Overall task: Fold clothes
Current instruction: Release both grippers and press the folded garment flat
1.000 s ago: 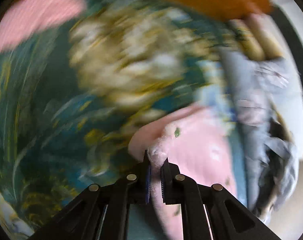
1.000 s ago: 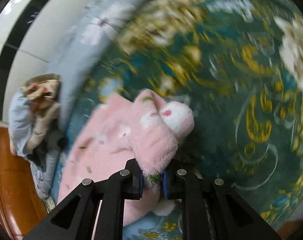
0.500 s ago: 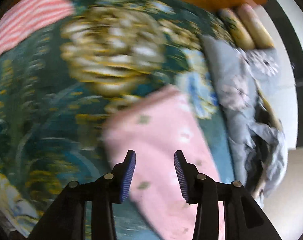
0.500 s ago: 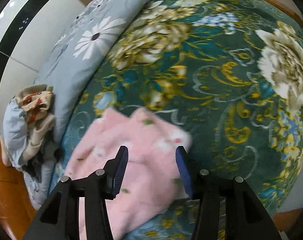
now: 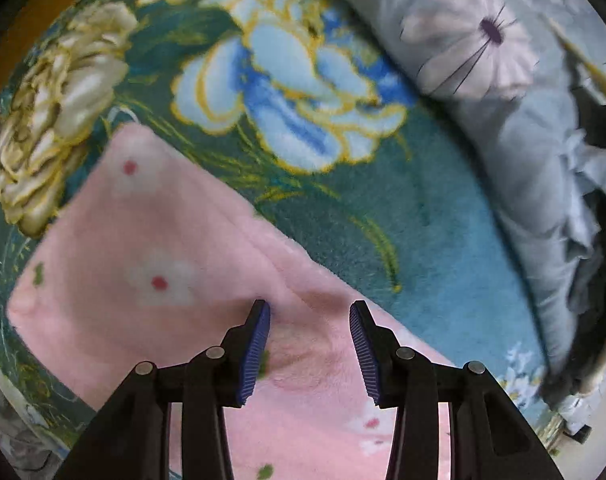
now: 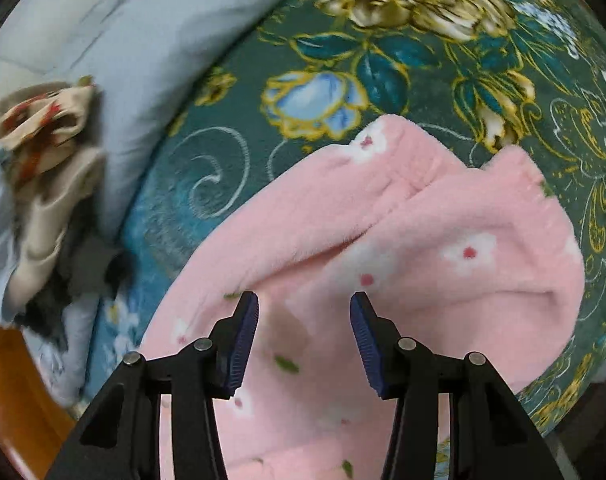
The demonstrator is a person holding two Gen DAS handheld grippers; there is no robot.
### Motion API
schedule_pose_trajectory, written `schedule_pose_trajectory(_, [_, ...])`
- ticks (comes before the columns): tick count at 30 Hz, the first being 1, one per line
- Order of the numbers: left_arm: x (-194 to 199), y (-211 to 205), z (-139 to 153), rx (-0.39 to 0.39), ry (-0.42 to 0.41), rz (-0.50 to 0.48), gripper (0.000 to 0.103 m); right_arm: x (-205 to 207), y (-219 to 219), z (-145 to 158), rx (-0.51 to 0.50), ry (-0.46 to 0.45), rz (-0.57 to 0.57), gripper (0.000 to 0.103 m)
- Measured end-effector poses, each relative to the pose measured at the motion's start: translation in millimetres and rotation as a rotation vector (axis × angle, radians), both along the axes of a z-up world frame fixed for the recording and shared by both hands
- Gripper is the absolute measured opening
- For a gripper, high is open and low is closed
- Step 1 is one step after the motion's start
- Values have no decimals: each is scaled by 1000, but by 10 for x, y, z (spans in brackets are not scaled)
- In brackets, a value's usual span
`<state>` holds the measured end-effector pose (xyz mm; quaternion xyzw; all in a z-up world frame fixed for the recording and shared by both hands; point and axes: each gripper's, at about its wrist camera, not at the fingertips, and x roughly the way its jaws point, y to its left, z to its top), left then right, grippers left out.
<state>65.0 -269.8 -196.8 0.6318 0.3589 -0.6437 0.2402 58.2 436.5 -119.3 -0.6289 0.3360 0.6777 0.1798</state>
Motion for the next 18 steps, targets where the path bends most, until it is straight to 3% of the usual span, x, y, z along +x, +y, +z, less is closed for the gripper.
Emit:
schedule_pose_trajectory(5, [4, 14, -70, -17, -22, -13, 45, 7, 26, -198, 21, -83, -18, 27])
schedule_pose_trajectory(7, [16, 14, -72, -19, -22, -19, 44, 31, 50, -244, 23, -93, -26, 17])
schedule_pose_trajectory(8, [27, 11, -69, -22, -21, -19, 39, 54, 70, -258, 22, -90, -30, 6])
schedule_pose_trajectory(9, [54, 2, -56, -28, -20, -17, 30, 79, 89, -263, 15, -81, -33, 3])
schedule_pose_trajectory(14, [263, -75, 18, -21, 20, -1, 9, 275, 181, -177, -21, 11, -20, 0])
schedule_pose_trajectory(18, [469, -122, 182, -4, 110, 13, 5, 489, 238, -31, -35, 105, -4, 0])
